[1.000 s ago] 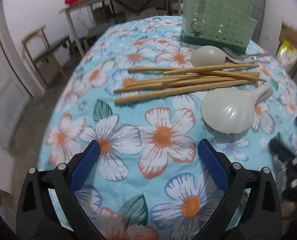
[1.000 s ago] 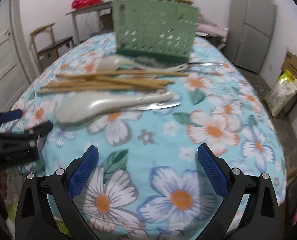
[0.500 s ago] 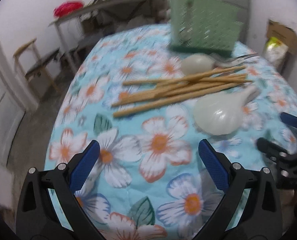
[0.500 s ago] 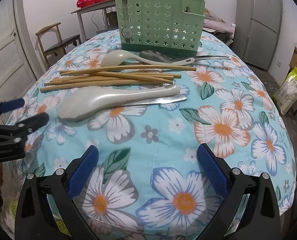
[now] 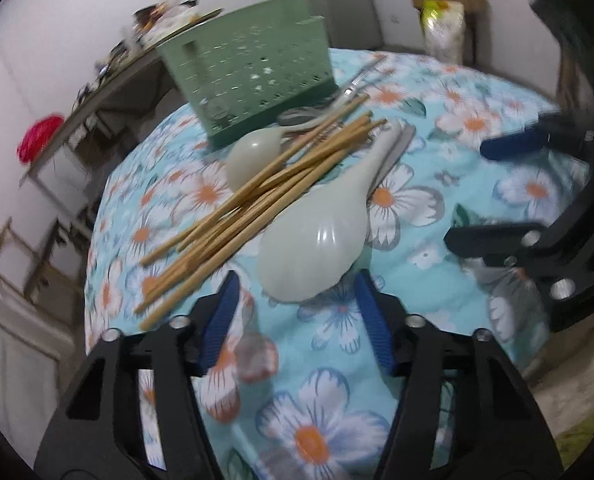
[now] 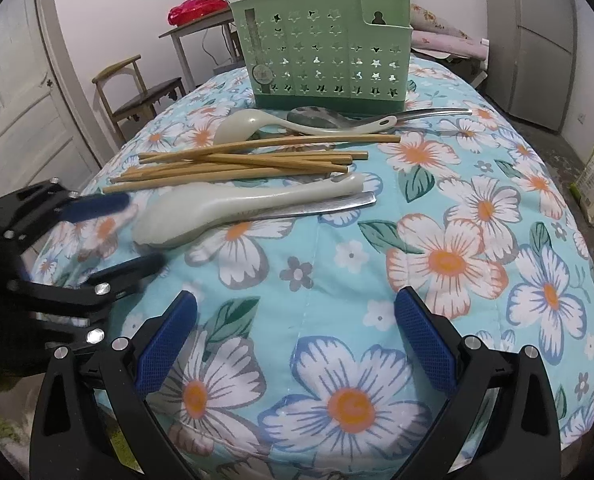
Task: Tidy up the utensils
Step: 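Grasp the white ceramic rice paddle by its handle with the left tool, then carry the rice paddle into the green caddy and open the left tool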
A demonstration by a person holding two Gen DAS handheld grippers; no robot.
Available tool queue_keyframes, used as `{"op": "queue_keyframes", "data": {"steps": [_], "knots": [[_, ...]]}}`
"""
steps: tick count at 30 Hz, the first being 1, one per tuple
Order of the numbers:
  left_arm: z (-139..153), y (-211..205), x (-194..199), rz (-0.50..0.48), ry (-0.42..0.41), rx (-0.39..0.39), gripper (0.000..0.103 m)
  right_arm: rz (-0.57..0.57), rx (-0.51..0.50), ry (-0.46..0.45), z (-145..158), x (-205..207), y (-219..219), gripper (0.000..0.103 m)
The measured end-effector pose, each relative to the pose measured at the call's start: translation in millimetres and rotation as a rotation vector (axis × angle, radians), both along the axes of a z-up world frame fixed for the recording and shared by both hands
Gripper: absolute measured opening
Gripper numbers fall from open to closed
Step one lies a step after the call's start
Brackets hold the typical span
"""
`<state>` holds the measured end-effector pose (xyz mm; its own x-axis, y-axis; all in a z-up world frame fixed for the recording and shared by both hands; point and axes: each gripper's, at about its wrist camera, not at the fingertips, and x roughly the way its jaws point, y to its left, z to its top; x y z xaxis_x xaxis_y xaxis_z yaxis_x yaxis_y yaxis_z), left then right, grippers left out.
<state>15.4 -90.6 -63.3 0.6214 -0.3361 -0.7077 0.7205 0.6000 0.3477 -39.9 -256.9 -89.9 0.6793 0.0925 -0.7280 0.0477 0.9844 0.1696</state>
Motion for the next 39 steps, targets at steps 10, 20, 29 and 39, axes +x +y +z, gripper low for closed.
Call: {"op": "queue_keyframes", "data": {"steps": [10, 20, 29, 39], "knots": [[29.4, 15.5, 24.0, 0.004, 0.097, -0.204, 0.005, 0.024, 0.064, -0.017, 1.8, -2.3, -8.6, 0.097], [15.2, 16.8, 47.8, 0.077, 0.257, -0.342, 0.004, 0.021, 0.034, -0.02, 1.0, -0.5, -4.8, 0.097], [16.9, 15.9, 49.6, 0.078, 0.275, -0.43, 0.001, 0.048, -0.069, -0.055, 7.1, -6.5, 10.0, 0.083], [60.4, 45.9, 42.9, 0.098, 0.286, -0.58, 0.0, 0.218, -0.344, -0.172, 20.1, -7.5, 75.5, 0.049]]}}
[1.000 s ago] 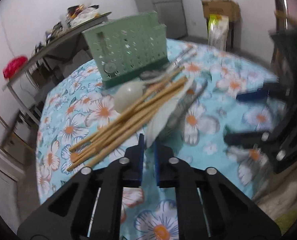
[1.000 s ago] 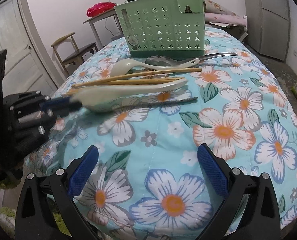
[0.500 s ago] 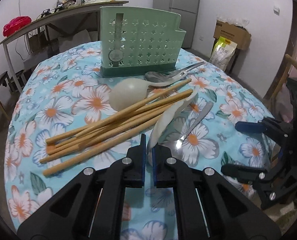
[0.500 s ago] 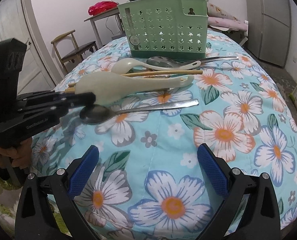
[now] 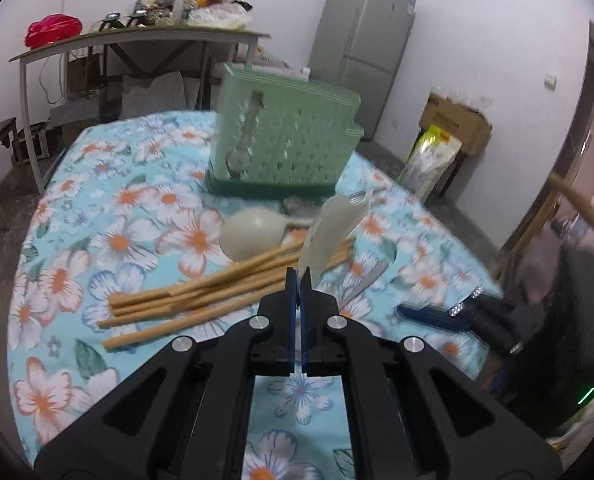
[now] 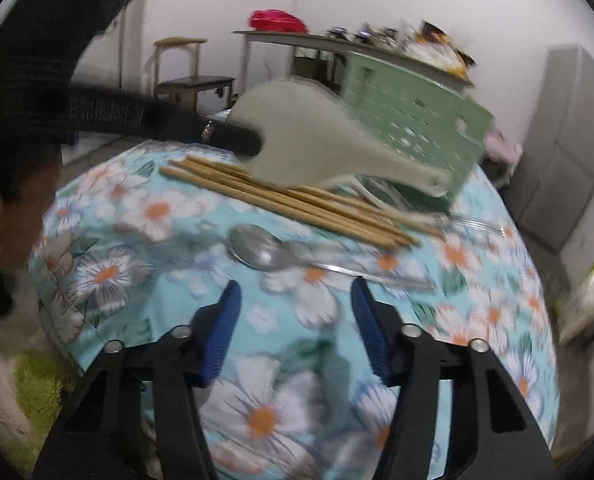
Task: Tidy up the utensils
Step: 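Carry the rice paddle into the green caddy and open the left tool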
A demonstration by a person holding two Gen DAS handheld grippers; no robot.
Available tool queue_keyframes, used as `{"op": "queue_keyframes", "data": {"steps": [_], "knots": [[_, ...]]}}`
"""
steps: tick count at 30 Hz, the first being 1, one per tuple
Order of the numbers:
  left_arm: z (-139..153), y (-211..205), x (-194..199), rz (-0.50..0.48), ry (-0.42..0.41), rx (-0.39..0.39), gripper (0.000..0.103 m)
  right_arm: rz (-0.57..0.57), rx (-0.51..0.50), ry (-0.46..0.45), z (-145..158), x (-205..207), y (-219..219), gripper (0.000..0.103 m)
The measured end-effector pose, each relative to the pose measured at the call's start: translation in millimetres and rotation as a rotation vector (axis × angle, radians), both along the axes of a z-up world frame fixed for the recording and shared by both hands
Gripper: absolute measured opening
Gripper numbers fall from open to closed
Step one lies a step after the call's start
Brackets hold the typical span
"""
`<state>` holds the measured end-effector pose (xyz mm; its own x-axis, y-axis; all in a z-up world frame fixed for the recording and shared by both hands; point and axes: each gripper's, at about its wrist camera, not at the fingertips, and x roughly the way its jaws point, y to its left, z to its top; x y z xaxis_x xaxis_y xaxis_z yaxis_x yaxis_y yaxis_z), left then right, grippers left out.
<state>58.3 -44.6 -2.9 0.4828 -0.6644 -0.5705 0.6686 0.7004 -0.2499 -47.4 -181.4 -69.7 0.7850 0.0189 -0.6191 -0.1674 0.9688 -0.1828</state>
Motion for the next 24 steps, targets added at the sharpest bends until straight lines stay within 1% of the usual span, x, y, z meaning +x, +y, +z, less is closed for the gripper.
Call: {"op": "queue_keyframes", "data": {"steps": [2, 4, 5, 9, 12, 16, 18, 21, 24], "knots": [[9.1, 9.0, 0.0, 0.02, -0.005, -0.027, 0.0, 0.014, -0.05, -0.004, -1.0, 5.1, 12.8, 0.041], [17.5, 18.4, 0.8, 0.046, -0.014, -0.046, 0.0, 0.028, -0.114, 0.002, -4.9, 13.0, 26.2, 0.035], [20.3, 22.0, 1.5, 0.06, -0.02, -0.05, 0.0, 0.032, -0.129, 0.01, -7.2, 16.4, 29.9, 0.033], [21.1, 33.4, 7.0, 0.099, -0.017, -0.058, 0.0, 0.047, -0.207, 0.035, -17.9, 24.6, 44.8, 0.027], [19.1, 41.0, 10.9, 0.124, -0.014, -0.065, 0.0, 0.036, -0.244, 0.04, -20.1, 31.5, 52.7, 0.023], [17.0, 49.0, 17.0, 0.146, -0.003, -0.075, 0.0, 0.013, -0.262, 0.047, -22.2, 46.8, 57.4, 0.016], [17.5, 51.5, 18.9, 0.153, -0.002, -0.076, 0.0, -0.004, -0.266, 0.05, -23.3, 53.9, 60.1, 0.014], [23.1, 54.5, 18.1, 0.161, -0.025, -0.077, 0.0, -0.021, -0.268, 0.047, -22.7, 60.3, 60.9, 0.012], [31.9, 56.9, 14.5, 0.168, -0.053, -0.089, 0.0, -0.017, -0.238, 0.033, -16.6, 57.3, 56.7, 0.011]]}}
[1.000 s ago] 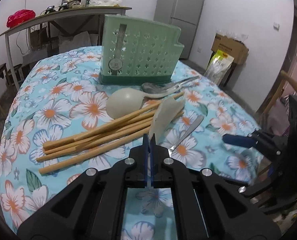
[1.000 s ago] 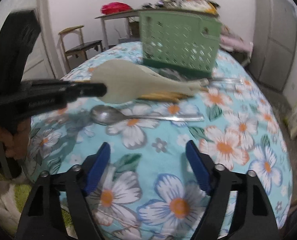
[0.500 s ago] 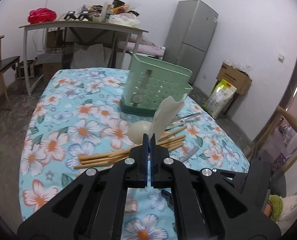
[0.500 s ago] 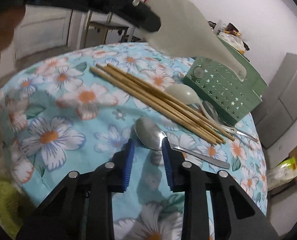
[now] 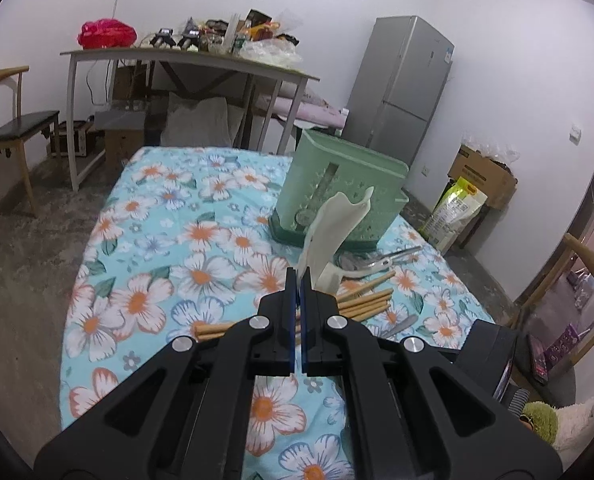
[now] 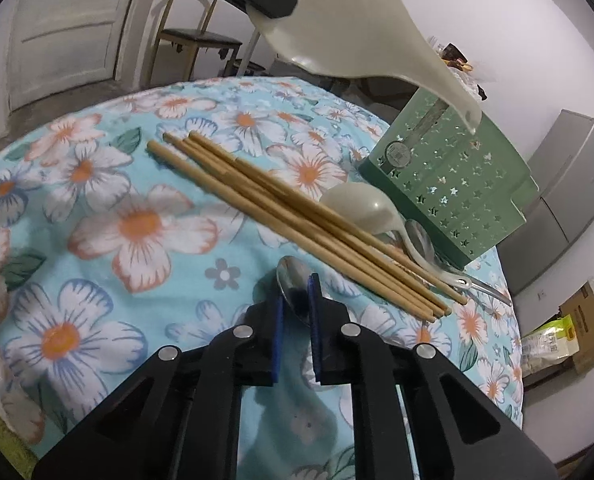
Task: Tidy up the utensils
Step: 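Carry the rice paddle into the green caddy and open the left tool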
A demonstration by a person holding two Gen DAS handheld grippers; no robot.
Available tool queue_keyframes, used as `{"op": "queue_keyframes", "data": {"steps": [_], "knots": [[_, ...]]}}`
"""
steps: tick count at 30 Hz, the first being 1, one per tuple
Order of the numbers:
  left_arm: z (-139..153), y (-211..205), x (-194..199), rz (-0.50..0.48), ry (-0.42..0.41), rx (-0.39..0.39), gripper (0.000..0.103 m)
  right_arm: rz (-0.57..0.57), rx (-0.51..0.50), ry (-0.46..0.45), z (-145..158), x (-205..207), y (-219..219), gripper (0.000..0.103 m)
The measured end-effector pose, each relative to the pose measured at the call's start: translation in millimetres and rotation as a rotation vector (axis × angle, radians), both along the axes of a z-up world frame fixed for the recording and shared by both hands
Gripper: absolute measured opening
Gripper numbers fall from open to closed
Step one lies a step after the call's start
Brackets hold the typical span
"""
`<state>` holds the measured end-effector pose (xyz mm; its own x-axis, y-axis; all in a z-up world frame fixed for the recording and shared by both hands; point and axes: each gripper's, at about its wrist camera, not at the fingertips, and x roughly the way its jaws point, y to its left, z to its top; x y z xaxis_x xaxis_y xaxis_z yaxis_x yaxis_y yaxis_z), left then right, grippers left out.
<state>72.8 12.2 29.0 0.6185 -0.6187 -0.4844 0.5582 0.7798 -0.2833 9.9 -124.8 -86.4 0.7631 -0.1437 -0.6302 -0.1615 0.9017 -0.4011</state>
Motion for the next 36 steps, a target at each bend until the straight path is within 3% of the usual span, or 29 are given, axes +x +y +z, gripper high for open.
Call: {"op": "queue_keyframes", "data": {"steps": [8, 12, 17, 21, 24, 31, 36], "knots": [[30.0, -1.3, -3.4, -0.001, -0.102, -0.014, 0.0, 0.008, 0.177, -0.051, 37.8, -16.3, -27.9, 0.009], [53.5, -12.1, -2.0, -0.016, -0.197, 0.039, 0.0, -0.006, 0.262, -0.102, 62.4, -25.7, -46.4, 0.007], [80.4, -34.8, 3.8, -0.012, -0.335, 0.212, 0.0, -0.026, 0.358, -0.141, 83.5, -30.0, -71.4, 0.005], [94.3, -60.5, 13.7, -0.031, -0.41, 0.404, 0.0, -0.028, 0.384, -0.153, 86.6, -30.9, -80.0, 0.005], [95.1, -78.6, 27.2, -0.051, -0.422, 0.555, 0.0, -0.024, 0.391, -0.16, 86.1, -34.5, -80.7, 0.005], [99.4, -119.3, 53.4, -0.137, -0.459, 0.809, 0.0, -0.014, 0.403, -0.17, 84.0, -35.8, -82.9, 0.005], [106.6, -145.8, 76.0, -0.171, -0.435, 0.911, 0.005, -0.016, 0.416, -0.178, 84.1, -35.6, -85.2, 0.005]]}}
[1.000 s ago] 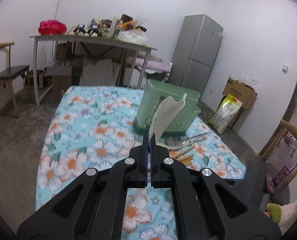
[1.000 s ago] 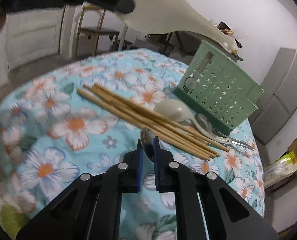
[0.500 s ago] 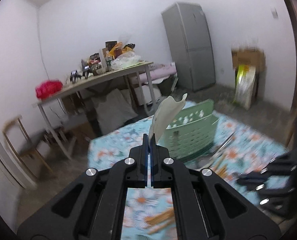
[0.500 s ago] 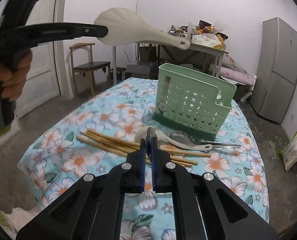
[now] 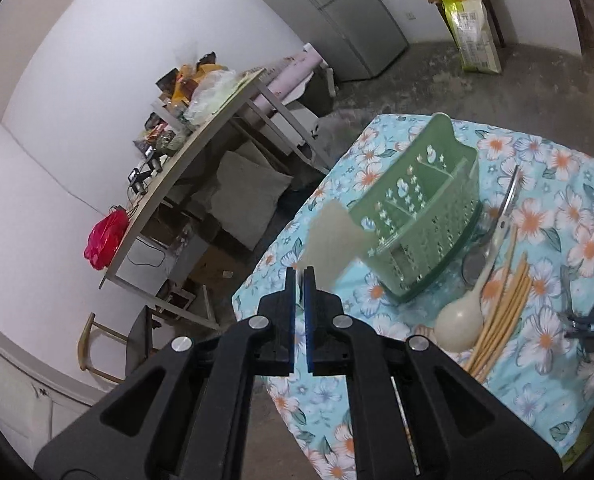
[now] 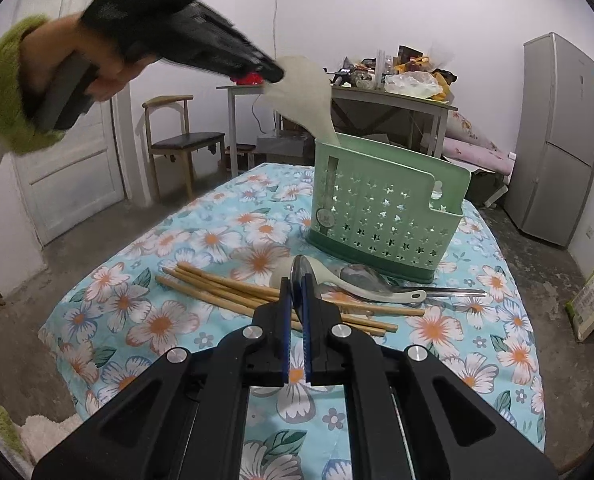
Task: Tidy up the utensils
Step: 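Carry the rice paddle into the green caddy and open the left tool, then withdraw the left tool and move the right tool toward the white soup spoon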
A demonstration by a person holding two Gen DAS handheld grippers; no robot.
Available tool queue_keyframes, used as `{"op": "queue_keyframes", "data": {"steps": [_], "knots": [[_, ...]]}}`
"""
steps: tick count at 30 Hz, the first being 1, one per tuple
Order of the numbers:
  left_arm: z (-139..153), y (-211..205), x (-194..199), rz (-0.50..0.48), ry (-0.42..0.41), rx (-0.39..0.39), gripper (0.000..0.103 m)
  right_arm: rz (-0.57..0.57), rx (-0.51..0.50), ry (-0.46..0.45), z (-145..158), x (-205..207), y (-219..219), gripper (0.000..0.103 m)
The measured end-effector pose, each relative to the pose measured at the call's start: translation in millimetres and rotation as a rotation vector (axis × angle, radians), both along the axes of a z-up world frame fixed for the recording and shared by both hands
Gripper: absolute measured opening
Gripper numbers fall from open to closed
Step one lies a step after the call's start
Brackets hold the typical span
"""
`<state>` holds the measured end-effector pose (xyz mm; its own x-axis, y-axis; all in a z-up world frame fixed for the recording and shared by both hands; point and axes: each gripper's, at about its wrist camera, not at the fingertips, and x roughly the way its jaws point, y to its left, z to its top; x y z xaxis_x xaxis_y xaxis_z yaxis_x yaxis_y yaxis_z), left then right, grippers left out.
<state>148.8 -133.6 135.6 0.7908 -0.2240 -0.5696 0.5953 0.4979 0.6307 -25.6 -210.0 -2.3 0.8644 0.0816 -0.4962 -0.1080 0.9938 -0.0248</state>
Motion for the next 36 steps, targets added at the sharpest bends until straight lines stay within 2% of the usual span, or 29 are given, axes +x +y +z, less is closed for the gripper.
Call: {"op": "queue_keyframes", "data": {"steps": [2, 4, 7, 8, 11, 15, 19, 22, 25, 30, 36], "knots": [[3.6, -6.6, 8.1, 0.003, 0.004, 0.002, 0.005, -0.001, 0.005, -0.002, -0.1, -0.1, -0.9, 0.005], [10.3, -14.0, 16.6, 0.006, 0.013, -0.035, 0.006, -0.003, 0.008, -0.005, 0.0, -0.5, -1.2, 0.005], [13.7, -18.1, 24.7, 0.018, 0.039, -0.114, 0.027, -0.005, 0.014, -0.008, 0.2, -0.5, -2.5, 0.005], [15.9, -16.5, 27.4, 0.022, 0.049, -0.162, 0.032, -0.006, 0.015, -0.009, 0.7, -0.5, -2.8, 0.005], [17.2, -10.9, 32.7, 0.041, 0.076, -0.255, 0.035, -0.012, 0.026, -0.015, 3.3, -0.8, -6.9, 0.005], [15.6, 10.9, 29.1, 0.067, 0.131, -0.426, 0.04, -0.028, 0.055, -0.027, 9.9, -3.5, -20.1, 0.004], [0.8, 37.4, 15.3, 0.099, 0.2, -0.599, 0.052, -0.053, 0.155, -0.03, 23.2, -3.9, -53.3, 0.003], [-23.9, 54.3, 5.5, 0.134, 0.272, -0.699, 0.064, -0.048, 0.283, -0.022, 36.4, -0.8, -86.4, 0.003], [-49.8, 66.9, -1.0, 0.174, 0.324, -0.755, 0.069, -0.045, 0.342, -0.05, 56.0, 3.9, -109.0, 0.003], [-81.4, 82.4, -8.5, 0.227, 0.37, -0.835, 0.081, -0.032, 0.408, -0.157, 98.8, 21.0, -140.6, 0.003], [-103.0, 85.9, -13.7, 0.252, 0.367, -0.858, 0.088, -0.008, 0.466, -0.275, 134.1, 55.9, -168.1, 0.003]]}}
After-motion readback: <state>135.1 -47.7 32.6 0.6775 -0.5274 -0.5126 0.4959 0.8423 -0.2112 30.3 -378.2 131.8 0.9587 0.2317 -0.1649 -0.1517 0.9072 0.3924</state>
